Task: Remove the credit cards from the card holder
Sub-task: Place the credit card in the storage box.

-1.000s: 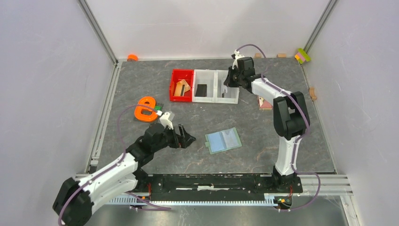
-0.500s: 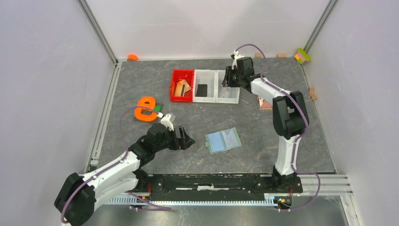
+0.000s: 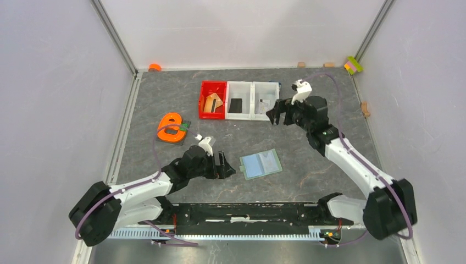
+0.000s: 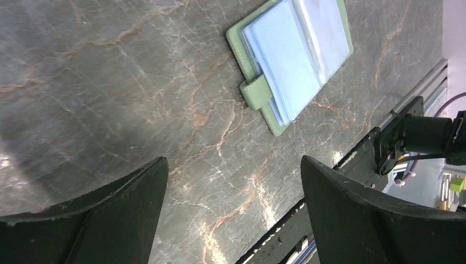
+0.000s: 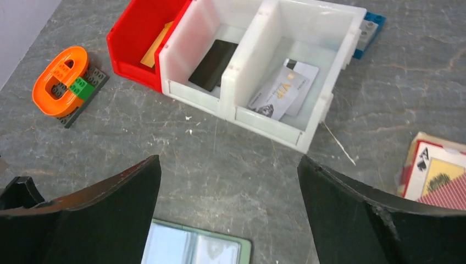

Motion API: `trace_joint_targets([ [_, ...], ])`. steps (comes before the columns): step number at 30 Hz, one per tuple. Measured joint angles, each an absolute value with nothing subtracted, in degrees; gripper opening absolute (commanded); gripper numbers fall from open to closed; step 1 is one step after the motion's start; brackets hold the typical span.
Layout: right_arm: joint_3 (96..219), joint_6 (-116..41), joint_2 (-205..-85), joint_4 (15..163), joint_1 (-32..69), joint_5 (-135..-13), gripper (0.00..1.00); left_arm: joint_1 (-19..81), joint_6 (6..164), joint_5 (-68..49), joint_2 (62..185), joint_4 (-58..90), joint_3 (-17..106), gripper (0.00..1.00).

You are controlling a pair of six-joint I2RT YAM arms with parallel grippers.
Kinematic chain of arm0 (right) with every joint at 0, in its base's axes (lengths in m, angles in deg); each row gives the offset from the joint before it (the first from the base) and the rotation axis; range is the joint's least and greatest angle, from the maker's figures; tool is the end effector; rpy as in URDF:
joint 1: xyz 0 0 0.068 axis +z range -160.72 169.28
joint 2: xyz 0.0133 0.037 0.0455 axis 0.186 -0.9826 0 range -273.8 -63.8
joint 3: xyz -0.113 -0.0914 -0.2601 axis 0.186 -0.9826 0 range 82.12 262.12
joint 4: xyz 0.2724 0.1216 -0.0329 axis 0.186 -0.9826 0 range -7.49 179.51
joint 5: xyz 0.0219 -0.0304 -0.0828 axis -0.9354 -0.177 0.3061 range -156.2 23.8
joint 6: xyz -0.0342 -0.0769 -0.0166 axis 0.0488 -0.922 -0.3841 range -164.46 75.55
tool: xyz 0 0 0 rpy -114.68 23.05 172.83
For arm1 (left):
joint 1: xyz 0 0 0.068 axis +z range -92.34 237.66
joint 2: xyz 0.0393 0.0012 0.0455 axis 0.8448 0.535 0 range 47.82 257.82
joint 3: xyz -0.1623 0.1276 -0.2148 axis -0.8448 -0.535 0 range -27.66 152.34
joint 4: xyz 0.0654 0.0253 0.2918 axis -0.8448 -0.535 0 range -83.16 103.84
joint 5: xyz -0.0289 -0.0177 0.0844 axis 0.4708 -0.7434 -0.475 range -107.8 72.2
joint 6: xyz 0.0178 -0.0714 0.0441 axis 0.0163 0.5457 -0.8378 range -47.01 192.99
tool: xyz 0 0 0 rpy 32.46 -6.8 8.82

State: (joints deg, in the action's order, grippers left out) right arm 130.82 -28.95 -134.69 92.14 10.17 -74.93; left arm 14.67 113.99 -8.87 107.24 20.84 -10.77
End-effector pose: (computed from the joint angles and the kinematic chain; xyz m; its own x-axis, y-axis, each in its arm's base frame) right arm 0.3253 0.1364 0.2852 -0.4313 0.1183 -0.8944 -0.3848 0.8726 0.3009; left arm 0.1710 -0.1756 0.1276 -0.8233 -0.1186 -0.5550 0.2991 0.7404 -0.6020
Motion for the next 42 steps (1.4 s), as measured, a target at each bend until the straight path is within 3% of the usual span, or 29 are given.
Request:
trace_joint_targets([
  [8, 115.3, -27.5, -119.0, 94.4, 8.2, -75.3, 0.98, 8.7, 116.9, -13.2, 113.0, 23.9, -8.6, 0.97],
  [13, 111.2, -28.7, -119.1, 90.2, 7.5, -79.8, 0.97, 6.1, 119.1, -14.9, 116.5, 25.8, -7.6, 0.93],
  [19, 106.3, -29.9, -120.3, 83.4, 7.5, -81.8, 0.84, 4.8, 121.1, -15.1, 122.9, 26.6, -3.4, 0.87],
  [23, 102.6, -30.0, -119.3, 81.1, 7.5, -81.8, 0.69, 4.6, 122.8, -14.7, 127.6, 27.5, -0.1, 0.79],
  [27, 102.3, -30.9, -120.9, 80.7, 7.5, -81.3, 0.67, 4.3, 123.9, -14.7, 130.8, 27.0, 2.6, 0.78],
  [30, 102.3, -31.4, -123.0, 80.6, 8.1, -80.6, 0.54, 4.1, 124.1, -15.1, 131.8, 24.6, 4.5, 0.75],
  [35, 103.4, -32.3, -125.5, 80.8, 13.6, -76.2, 0.5, 3.8, 124.1, -17.4, 133.4, 18.0, 8.6, 0.7],
  [38, 104.4, -32.6, -127.4, 81.2, 15.9, -75.0, 0.41, 3.8, 123.9, -18.3, 135.0, 14.8, 11.2, 0.68],
  [42, 105.0, -32.5, -129.2, 82.3, 17.2, -74.2, 0.41, 3.8, 123.4, -19.0, 137.9, 11.8, 14.8, 0.59],
])
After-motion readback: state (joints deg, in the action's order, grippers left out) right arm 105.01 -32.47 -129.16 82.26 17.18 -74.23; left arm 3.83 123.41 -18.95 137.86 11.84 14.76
